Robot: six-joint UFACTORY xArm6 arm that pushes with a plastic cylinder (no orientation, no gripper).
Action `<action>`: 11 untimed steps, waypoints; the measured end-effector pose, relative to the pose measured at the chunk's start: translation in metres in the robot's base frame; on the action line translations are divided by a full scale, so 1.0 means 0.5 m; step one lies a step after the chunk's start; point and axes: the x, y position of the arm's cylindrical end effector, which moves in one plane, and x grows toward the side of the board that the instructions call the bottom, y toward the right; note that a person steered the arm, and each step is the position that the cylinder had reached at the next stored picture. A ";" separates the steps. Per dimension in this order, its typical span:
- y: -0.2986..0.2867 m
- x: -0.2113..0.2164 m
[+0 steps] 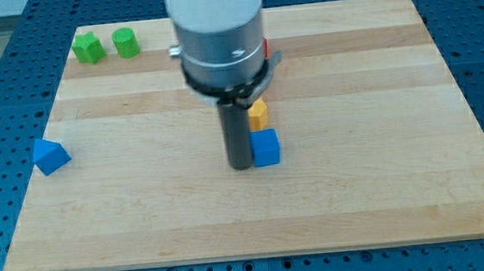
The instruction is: Move the blue cube towards right center of the board
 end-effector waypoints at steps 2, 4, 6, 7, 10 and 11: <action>0.131 -0.025; 0.128 -0.033; 0.231 -0.068; 0.314 -0.068; 0.365 -0.012; 0.419 -0.012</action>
